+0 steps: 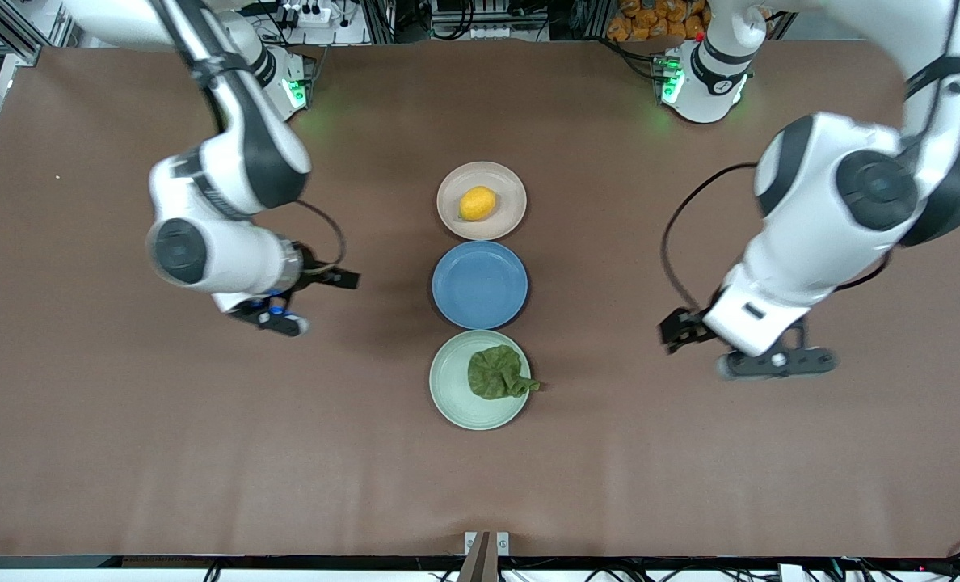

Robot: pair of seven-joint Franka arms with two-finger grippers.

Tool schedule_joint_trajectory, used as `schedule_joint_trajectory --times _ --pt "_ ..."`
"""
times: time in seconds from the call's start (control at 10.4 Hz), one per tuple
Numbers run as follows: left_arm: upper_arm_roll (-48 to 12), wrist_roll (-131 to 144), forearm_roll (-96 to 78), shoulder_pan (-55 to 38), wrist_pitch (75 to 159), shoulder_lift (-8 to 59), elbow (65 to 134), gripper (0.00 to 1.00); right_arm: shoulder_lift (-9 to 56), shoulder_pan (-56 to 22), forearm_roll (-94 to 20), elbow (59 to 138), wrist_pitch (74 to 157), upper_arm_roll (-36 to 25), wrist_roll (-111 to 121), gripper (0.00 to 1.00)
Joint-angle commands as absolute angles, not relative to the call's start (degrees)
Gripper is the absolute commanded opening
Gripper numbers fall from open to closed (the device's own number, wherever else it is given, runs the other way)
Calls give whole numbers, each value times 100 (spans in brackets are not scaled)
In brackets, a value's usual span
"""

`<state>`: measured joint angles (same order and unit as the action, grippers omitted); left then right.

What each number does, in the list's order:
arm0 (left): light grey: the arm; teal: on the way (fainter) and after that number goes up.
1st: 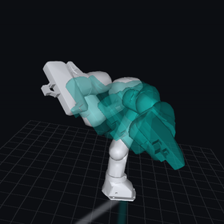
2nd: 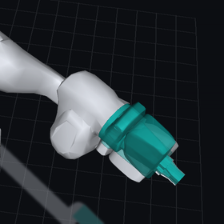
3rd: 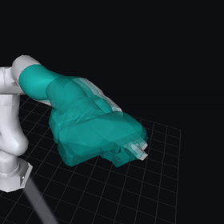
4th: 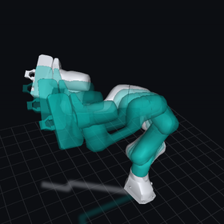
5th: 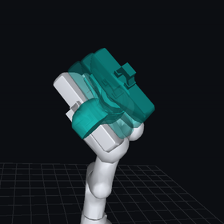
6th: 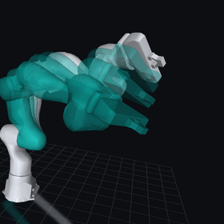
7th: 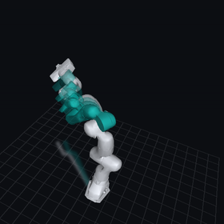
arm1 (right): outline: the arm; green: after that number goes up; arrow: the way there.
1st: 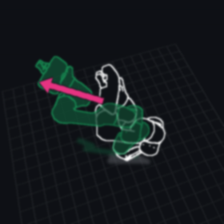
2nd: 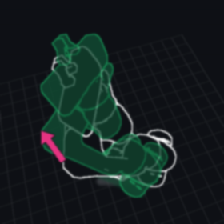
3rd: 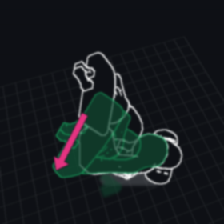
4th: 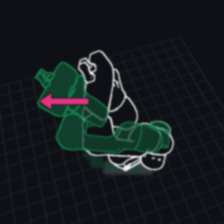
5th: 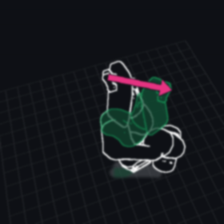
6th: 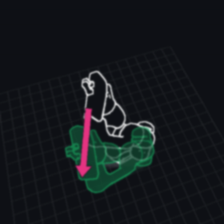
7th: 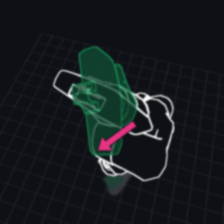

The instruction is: Place lemon and lettuce in plates

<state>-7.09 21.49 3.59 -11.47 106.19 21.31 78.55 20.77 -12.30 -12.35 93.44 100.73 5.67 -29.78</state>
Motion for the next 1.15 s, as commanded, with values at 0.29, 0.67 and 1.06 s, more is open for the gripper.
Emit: schedule_joint_trajectory --times 0.29,0.67,1.06 --pt "-756 1829 501 -501 9108 1153 8112 100 1987 -389 -360 8246 8993 650 -1506 100" --pt "-782 1600 413 -185 8798 538 8427 100 1224 -97 -54 8305 8965 475 -662 100" --pt "-765 1600 308 -88 8763 387 8499 100 582 237 -44 8577 8982 387 79 100"
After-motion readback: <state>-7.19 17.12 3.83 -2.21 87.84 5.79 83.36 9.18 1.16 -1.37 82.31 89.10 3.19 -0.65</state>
